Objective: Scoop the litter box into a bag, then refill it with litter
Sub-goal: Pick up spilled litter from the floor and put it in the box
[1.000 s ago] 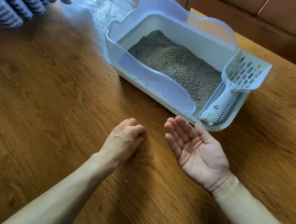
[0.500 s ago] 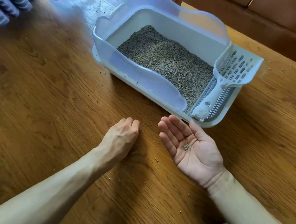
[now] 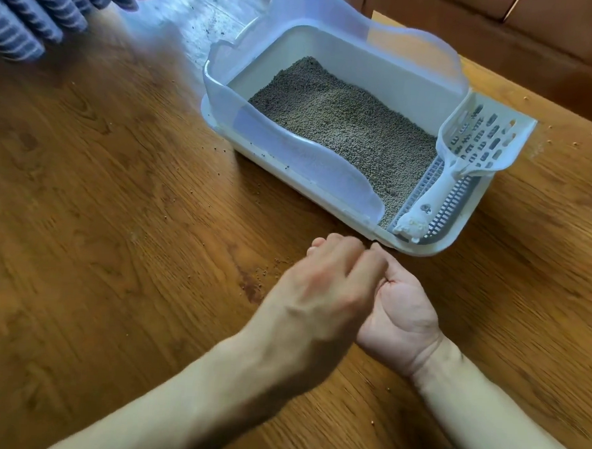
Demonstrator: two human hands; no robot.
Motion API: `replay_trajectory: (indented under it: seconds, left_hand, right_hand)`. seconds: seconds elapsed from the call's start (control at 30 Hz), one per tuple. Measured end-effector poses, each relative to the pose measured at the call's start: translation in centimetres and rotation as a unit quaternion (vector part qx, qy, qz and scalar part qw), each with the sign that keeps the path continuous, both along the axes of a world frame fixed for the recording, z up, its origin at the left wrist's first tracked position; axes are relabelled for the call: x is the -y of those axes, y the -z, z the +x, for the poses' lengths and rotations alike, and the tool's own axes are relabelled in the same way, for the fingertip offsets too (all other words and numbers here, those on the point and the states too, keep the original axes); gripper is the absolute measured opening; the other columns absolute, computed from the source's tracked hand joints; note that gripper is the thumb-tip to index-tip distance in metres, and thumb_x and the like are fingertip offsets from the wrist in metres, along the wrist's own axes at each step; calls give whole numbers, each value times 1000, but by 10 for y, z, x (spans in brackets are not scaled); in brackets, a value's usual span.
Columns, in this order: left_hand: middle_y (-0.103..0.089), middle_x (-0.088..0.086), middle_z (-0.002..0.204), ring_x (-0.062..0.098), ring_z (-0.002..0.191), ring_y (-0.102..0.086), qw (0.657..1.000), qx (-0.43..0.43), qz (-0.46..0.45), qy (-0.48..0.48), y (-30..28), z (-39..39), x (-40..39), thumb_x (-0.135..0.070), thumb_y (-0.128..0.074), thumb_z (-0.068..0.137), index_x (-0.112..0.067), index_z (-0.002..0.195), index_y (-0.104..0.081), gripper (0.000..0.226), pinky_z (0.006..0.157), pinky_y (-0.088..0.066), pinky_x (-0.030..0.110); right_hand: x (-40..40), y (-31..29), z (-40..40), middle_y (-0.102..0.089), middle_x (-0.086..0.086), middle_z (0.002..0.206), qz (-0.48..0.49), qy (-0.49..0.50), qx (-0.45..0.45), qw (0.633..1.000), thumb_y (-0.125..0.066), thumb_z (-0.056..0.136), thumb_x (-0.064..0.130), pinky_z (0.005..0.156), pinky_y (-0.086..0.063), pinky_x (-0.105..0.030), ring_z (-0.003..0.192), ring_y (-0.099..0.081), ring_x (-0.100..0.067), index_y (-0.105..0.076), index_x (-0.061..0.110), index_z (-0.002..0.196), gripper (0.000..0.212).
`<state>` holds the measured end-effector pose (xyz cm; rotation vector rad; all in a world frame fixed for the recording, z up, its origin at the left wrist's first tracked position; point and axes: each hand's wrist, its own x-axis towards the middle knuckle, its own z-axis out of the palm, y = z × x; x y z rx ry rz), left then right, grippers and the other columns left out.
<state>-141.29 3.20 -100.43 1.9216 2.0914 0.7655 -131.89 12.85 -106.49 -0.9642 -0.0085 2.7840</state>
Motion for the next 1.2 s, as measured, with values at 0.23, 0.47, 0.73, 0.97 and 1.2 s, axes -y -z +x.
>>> replay_trajectory:
  seconds: [0.23,0.47,0.73,0.97,1.2]
  left_hand:
    - [-59,8,92,24,83,-56,998,-54,-9,29,-9,-14,17,-8,-60,83,-9,91,-66,10,75,-49,39]
    - [-65,-8,84,7,69,-60,983,62,54,-165,-16,-75,62,-13,-73,90,-15,92,-76,5,60,-47,16]
    - [-63,-19,95,-2,80,-61,973,74,-164,-143,77,-66,125,-28,-79,84,-27,102,-75,19,70,-56,17]
    - [-62,-12,82,5,72,-54,986,-21,-163,-40,103,-53,133,-27,-77,84,-25,83,-73,5,56,-54,21]
    - [-58,-3,76,14,64,-49,980,-147,-136,12,118,-51,130,-19,-48,96,-17,77,-63,24,51,-49,29]
  right_hand:
    - [13,-10,-11,-57,-19,133,-5,-26,-7,1000,-45,97,31,117,-28,-40,126,-53,-31,-58,-1,127,46]
    - [21,-10,-23,-67,-23,117,71,0,-18,997,-37,98,31,92,-54,-44,112,-64,-34,-69,-5,109,50]
    - [29,-7,-27,-65,-24,120,77,-16,-35,996,-37,98,32,92,-54,-45,115,-62,-34,-68,-5,112,50]
    - [27,-7,-23,-65,-23,121,81,-17,-31,996,-40,97,31,93,-54,-45,116,-61,-34,-67,-5,114,48]
    - [26,-6,-21,-65,-24,120,81,-10,-31,996,-39,97,31,92,-54,-45,115,-62,-35,-67,-5,113,49]
